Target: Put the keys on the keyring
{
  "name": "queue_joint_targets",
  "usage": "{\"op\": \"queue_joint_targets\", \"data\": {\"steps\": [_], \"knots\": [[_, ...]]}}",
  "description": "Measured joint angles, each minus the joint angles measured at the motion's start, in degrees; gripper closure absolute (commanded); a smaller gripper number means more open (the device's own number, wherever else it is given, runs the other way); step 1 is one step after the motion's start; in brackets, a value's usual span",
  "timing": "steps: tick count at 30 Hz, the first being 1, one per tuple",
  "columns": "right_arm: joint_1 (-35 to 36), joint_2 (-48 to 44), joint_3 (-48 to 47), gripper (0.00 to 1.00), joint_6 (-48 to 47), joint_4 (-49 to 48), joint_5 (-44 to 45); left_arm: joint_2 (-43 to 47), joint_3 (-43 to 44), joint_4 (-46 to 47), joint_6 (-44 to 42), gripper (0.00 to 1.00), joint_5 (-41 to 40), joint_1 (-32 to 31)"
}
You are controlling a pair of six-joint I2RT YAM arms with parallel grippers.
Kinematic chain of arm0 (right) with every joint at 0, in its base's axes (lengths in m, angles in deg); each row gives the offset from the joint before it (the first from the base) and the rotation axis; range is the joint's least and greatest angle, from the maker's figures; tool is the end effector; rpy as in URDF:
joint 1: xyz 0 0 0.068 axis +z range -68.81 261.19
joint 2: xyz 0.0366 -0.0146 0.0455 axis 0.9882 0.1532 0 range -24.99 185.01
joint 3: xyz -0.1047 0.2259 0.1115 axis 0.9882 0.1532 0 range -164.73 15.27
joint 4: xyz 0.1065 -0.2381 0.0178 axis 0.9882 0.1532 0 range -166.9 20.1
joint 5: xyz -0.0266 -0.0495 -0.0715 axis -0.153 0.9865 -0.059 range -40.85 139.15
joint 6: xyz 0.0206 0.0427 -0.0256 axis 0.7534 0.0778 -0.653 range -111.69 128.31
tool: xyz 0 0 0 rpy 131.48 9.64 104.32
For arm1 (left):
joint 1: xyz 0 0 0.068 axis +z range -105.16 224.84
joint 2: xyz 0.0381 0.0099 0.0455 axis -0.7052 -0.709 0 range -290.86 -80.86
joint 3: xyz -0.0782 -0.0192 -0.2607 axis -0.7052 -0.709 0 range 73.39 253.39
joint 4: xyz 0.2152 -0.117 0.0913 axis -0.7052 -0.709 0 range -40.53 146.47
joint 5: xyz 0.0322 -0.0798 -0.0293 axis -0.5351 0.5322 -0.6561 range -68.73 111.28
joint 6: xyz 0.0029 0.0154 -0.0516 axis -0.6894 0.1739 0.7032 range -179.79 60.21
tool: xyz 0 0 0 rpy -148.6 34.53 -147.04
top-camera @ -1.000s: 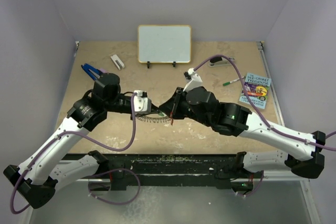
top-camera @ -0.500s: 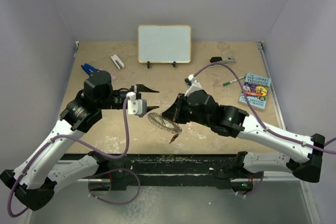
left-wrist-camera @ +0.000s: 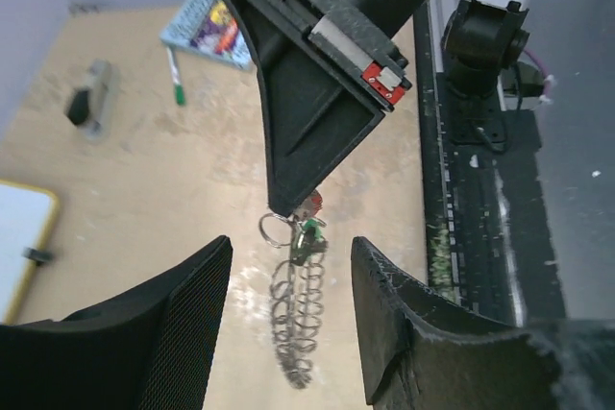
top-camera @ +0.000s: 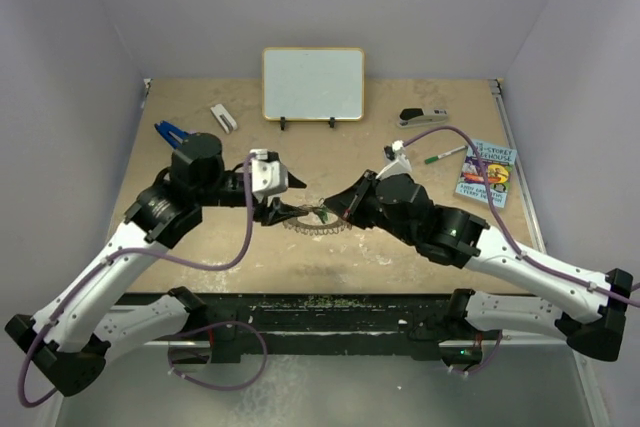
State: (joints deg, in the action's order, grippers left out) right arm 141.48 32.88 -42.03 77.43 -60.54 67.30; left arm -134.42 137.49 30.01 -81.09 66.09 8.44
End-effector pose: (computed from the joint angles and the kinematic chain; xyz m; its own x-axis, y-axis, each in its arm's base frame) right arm 0.1228 0.1928 0.3633 -0.6846 0.5917 -0.4257 -0.1067 0.4964 0.8615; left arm 0.1369 -0.1320 0.4024 0.1455 0.2128 -0.9662 0.9807 0.0980 0.1693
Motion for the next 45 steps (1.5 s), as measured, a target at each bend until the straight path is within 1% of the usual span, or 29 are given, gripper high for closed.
{"op": "queue_joint_targets", "data": {"steps": [3,6,12,16,25,39,41,45], "knots": [[0.00,1.25,-0.11,1.00,0.17,-0.04,1.55,-3.26,-0.98,0.20,5.64,0.44,0.09,-0.37],[0.00,1.73,-0.20,1.00,0.22,-0.17,2.64,-4.15,-3.72,0.24,10.21,0.44,0.04,-1.33],[0.00,2.21,-2.49,1.00,-0.13,-0.46,3.45,-4.17,-6.84,1.20,14.25,0.44,-0.94,-2.43],[0.00,2.40,-3.17,1.00,-0.39,-1.42,3.41,-4.37,-8.24,2.56,14.73,0.44,-2.34,-2.43],[0.09,3.41,-3.17,1.00,-0.76,-3.50,2.97,-4.63,-8.22,4.07,14.23,0.44,-7.65,-2.43],[1.64,5.68,-3.17,1.00,-0.83,-5.51,2.84,-6.03,-6.43,5.97,14.80,0.43,-9.75,-2.43],[1.86,5.81,-3.17,1.00,-0.94,-5.66,2.99,-6.03,-6.40,5.95,14.80,0.45,-10.03,-2.43],[1.95,5.88,-3.17,1.00,-1.16,-5.92,3.37,-6.03,-6.40,5.92,14.78,0.56,-10.51,-2.43]]}}
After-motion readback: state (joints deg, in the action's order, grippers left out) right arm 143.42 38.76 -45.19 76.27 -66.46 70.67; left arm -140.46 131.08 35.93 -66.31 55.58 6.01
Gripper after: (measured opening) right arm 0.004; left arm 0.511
